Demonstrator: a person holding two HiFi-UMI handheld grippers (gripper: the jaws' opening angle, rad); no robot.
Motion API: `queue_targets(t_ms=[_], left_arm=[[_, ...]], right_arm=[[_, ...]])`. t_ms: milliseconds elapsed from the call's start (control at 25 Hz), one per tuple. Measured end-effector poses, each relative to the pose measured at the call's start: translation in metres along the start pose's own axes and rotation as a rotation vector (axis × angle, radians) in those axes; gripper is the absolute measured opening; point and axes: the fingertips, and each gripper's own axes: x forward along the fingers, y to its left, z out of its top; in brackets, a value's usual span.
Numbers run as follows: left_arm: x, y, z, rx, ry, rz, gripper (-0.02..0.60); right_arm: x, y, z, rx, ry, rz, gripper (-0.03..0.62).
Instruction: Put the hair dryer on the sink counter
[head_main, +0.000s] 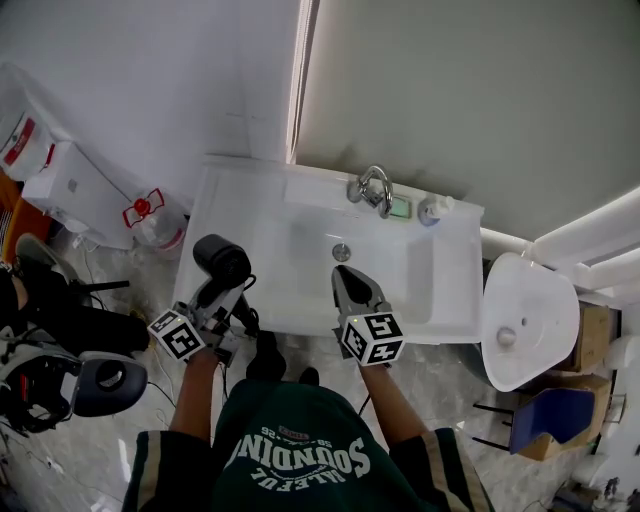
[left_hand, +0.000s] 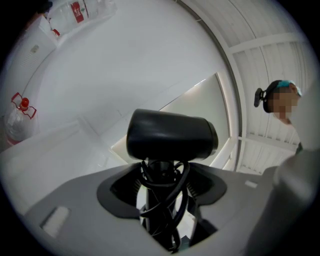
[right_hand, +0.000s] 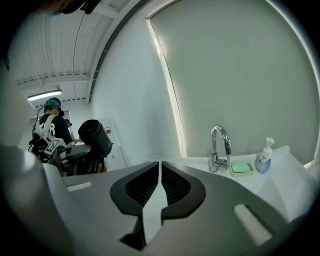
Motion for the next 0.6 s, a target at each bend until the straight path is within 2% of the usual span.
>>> queue_targets(t_ms=[400, 600], left_arm=[[-0.012, 0.065, 0.001, -0.017, 0.039, 0.116, 0.311], [-0.013, 0.102, 0.004, 0.025, 0.088, 0.183, 0.31]], right_arm=[[0.031, 0.005, -0.01, 0.015, 0.048, -0.003, 0.006], [0.044, 0.008, -0.016, 0.021, 0.067, -0.014, 0.006]])
